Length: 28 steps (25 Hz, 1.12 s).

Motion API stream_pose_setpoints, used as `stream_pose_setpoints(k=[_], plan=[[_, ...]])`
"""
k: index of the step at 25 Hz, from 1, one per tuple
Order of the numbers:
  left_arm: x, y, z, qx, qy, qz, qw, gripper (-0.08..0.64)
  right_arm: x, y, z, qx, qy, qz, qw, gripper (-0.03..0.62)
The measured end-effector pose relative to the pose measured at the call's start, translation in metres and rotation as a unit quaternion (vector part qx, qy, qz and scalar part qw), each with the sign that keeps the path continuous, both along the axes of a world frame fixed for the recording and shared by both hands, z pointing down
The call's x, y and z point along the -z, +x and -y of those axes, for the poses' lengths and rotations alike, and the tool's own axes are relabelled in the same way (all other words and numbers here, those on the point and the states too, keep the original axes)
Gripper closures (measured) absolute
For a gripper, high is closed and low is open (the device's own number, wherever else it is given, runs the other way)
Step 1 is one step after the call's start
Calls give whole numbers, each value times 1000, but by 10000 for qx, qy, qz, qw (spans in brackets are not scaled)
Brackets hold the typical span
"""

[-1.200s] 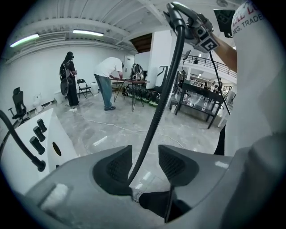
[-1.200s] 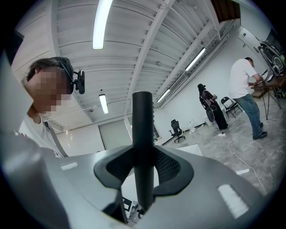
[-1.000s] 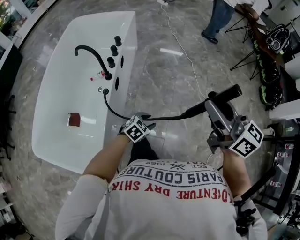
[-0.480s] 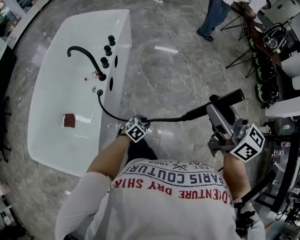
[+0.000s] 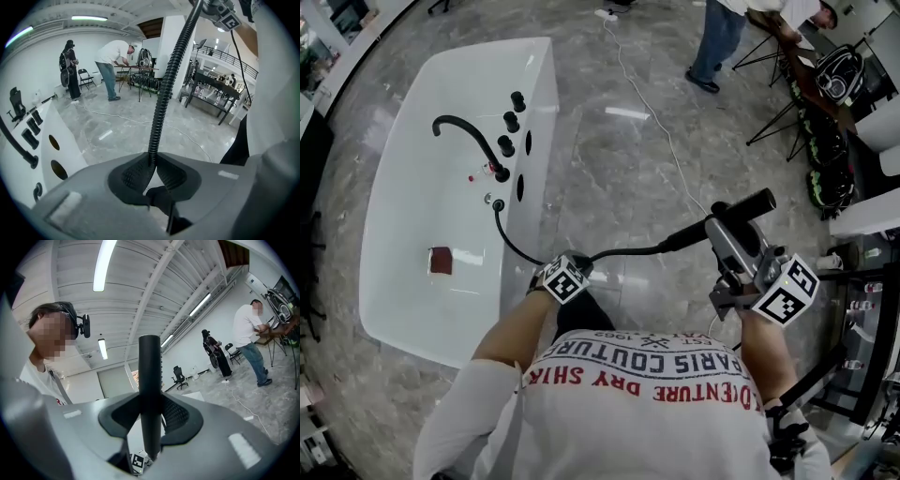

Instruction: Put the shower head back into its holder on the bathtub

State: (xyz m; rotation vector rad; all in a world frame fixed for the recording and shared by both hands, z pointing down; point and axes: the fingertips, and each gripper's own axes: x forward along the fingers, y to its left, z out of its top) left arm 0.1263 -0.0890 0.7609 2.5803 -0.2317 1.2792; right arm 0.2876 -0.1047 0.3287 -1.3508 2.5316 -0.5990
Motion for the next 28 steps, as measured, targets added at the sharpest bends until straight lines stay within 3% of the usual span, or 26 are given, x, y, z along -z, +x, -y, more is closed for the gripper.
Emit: stream_pose_setpoints(k=[5,12,20,28], plan=[[8,-20,7,128,100,18,9999,505,-2,2,0,-22,19,-82,10000,457],[23,-62,17,772,186,-128,9968,505,-10,-18,3,173,61,-510,9985,457],[82,-105,22,1709,386,-556,9830,505,-27,-40,-2,430,-108,-1017,9938,457],[132,-128,46,2121,696,-816,9713,505,-49,-58,5,674,-253,-1183,9904,457]])
